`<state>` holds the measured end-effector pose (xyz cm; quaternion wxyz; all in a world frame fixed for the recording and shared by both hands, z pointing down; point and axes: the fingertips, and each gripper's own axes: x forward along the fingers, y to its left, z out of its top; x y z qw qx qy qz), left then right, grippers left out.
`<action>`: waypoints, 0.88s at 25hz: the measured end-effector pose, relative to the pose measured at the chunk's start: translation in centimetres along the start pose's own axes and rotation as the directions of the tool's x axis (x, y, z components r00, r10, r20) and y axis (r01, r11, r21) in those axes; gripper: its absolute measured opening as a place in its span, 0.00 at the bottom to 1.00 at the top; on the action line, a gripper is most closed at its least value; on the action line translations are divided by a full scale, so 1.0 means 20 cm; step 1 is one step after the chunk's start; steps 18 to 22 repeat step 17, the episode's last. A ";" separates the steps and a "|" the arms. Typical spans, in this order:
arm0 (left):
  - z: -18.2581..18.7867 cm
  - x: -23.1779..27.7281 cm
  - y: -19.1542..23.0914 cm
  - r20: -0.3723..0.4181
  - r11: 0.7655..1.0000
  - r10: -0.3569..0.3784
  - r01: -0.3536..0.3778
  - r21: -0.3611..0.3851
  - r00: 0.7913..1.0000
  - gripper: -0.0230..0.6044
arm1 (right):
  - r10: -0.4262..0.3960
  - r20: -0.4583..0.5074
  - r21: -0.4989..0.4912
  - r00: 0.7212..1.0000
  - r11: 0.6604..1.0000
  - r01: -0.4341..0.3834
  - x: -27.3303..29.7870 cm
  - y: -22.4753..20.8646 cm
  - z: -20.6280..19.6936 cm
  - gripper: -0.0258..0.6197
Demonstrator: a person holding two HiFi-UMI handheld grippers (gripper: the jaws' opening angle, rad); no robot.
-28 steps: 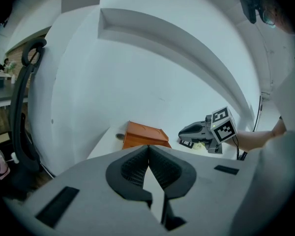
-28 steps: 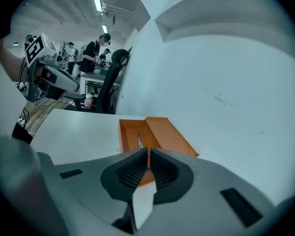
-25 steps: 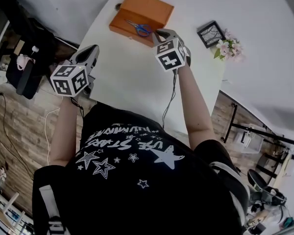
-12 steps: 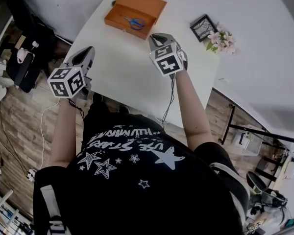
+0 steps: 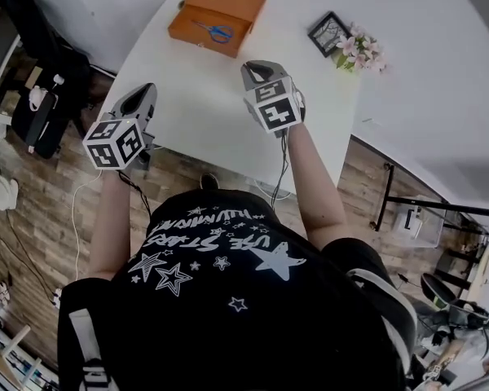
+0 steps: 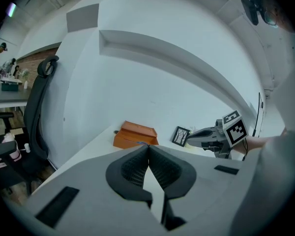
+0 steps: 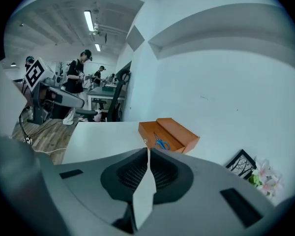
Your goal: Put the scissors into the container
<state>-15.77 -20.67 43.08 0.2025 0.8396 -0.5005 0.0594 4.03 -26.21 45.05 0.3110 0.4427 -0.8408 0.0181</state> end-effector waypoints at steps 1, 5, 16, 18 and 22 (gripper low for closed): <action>-0.02 -0.02 0.00 -0.003 1.000 -0.003 0.003 -0.003 1.000 0.07 | -0.003 0.005 0.015 1.000 1.000 0.003 -0.01 0.03 0.01 0.12; -0.09 -0.17 -0.03 -0.013 1.000 0.006 -0.006 0.000 1.000 0.07 | -0.016 0.050 0.077 0.999 0.997 0.012 -0.12 0.17 0.04 0.12; -0.24 -0.63 -0.07 0.011 0.998 0.060 -0.060 0.006 0.998 0.07 | -0.047 0.120 0.210 0.992 0.977 0.021 -0.47 0.57 0.01 0.12; -0.26 -0.67 -0.07 0.013 0.998 0.062 -0.062 0.006 0.998 0.07 | -0.049 0.121 0.213 0.991 0.977 0.022 -0.50 0.61 0.00 0.12; -0.26 -0.67 -0.07 0.013 0.998 0.062 -0.062 0.006 0.998 0.07 | -0.049 0.121 0.213 0.991 0.977 0.022 -0.50 0.61 0.00 0.12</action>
